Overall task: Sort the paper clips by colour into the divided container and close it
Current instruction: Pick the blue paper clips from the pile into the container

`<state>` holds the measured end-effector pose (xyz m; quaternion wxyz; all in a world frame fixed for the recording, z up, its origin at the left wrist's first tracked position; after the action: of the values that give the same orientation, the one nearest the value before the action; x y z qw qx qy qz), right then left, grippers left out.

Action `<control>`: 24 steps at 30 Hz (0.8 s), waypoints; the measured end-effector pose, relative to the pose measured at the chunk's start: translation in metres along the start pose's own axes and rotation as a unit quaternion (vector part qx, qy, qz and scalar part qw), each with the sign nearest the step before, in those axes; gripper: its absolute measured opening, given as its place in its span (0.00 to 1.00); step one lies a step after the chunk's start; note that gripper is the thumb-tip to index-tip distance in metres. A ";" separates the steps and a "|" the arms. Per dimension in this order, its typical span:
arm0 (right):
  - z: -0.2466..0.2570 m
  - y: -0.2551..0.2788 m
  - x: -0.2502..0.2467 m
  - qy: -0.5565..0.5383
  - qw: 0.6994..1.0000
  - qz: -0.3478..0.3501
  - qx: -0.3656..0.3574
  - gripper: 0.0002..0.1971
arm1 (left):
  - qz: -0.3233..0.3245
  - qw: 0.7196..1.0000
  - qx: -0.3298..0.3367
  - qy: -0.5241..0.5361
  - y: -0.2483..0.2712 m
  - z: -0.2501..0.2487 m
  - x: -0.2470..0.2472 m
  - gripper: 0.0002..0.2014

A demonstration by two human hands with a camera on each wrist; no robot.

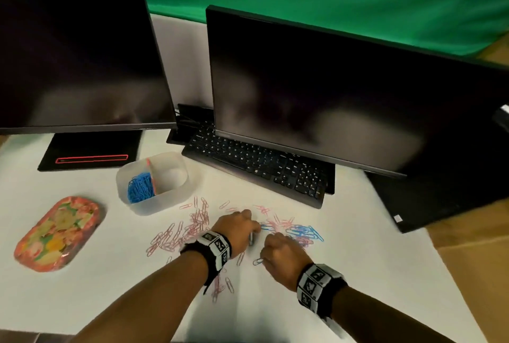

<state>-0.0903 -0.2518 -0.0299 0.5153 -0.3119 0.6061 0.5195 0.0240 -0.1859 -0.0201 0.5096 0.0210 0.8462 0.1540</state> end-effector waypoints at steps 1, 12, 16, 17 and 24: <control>0.003 0.001 0.004 0.015 1.000 0.001 -0.020 0.07 | 0.018 0.999 0.015 -0.025 -0.003 -0.001 0.002 0.17; 0.031 0.002 0.002 -0.095 0.993 0.072 -0.027 0.23 | 0.086 0.989 0.005 -0.121 -0.013 -0.002 0.006 0.12; 0.033 -0.002 0.007 -0.086 0.994 0.066 -0.029 0.21 | 0.094 0.984 -0.007 -0.150 -0.011 0.004 0.013 0.16; 0.031 -0.002 0.008 -0.095 0.994 0.057 -0.023 0.18 | 0.086 0.985 -0.009 -0.149 -0.011 0.004 0.013 0.17; -0.038 0.004 -0.006 -0.432 0.888 -0.002 0.160 0.08 | -0.116 0.975 -0.094 0.164 -0.008 0.021 0.000 0.08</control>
<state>-0.1037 -0.2880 -0.0261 0.7698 0.0288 0.3982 0.4980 0.0431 -0.1881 -0.0313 0.3784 -0.1506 0.8965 0.1745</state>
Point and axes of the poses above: each hand's wrist, its own y-axis away from the middle knuckle, its own x-axis out of the palm, z = x × y, the point moved 5 cm from there along -y, towards the middle knuckle, and after that the axes turned 13 degrees about x, right-handed, at the moved point
